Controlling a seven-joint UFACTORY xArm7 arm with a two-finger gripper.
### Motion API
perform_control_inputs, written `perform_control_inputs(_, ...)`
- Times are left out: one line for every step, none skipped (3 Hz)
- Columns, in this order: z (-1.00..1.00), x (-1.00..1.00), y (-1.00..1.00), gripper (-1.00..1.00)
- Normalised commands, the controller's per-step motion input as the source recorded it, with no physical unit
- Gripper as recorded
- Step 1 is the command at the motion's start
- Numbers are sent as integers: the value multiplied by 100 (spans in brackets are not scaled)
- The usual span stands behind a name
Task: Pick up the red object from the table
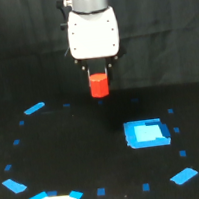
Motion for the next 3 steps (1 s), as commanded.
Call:
perform_control_inputs(28,-19,-69,-100)
perform_control_inputs(33,13,41,-100)
perform_control_inputs(33,1,18,-100)
